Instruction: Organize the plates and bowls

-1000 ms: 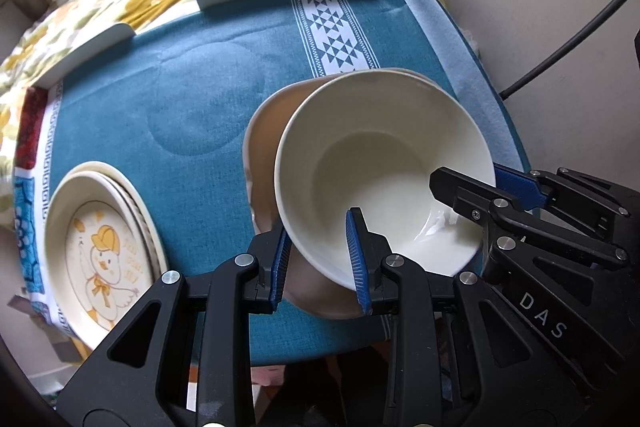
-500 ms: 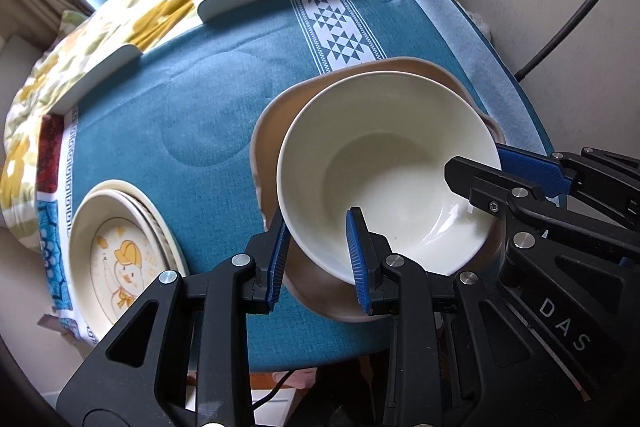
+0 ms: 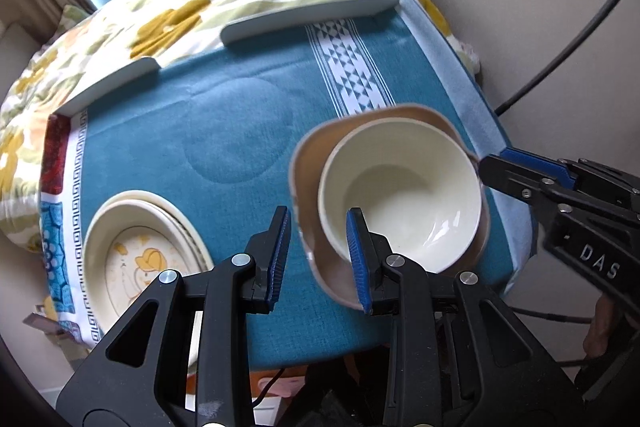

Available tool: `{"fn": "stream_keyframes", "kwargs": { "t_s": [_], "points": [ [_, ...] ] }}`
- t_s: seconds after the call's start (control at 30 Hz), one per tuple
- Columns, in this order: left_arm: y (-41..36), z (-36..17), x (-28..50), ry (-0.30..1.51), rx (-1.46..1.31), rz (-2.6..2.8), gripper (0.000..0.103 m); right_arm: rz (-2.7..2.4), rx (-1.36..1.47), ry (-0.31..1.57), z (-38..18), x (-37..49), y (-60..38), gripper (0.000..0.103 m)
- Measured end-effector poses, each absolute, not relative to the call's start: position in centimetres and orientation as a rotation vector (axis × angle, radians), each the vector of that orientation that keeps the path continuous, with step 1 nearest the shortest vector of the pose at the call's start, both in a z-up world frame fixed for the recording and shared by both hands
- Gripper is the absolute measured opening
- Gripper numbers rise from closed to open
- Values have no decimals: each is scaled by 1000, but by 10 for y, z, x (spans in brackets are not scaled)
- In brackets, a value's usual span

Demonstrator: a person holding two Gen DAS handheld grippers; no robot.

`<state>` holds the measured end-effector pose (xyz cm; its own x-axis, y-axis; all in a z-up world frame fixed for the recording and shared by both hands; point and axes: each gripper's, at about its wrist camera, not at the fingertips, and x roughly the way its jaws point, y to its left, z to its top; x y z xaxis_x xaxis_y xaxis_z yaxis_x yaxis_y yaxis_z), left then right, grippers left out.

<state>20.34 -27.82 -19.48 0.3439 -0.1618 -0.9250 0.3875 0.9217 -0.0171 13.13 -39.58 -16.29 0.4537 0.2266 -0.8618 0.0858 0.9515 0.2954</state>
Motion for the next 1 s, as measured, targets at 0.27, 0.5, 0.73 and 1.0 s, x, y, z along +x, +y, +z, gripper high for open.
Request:
{"fn": "stream_keyframes", "kwargs": {
  "t_s": [0.27, 0.5, 0.73, 1.0],
  "points": [
    [-252, -148, 202, 1037, 206, -350, 77, 161, 234, 994, -120, 114, -402, 95],
    [-243, -135, 188, 911, 282, -376, 103, 152, 184, 884, -109, 99, -415, 99],
    [-235, -159, 185, 1014, 277, -434, 103, 49, 5, 1054, -130, 103, -418, 99],
    [-242, -221, 190, 1215, 328, -470, 102, 81, -90, 1261, -190, 124, -415, 99]
  ]
}}
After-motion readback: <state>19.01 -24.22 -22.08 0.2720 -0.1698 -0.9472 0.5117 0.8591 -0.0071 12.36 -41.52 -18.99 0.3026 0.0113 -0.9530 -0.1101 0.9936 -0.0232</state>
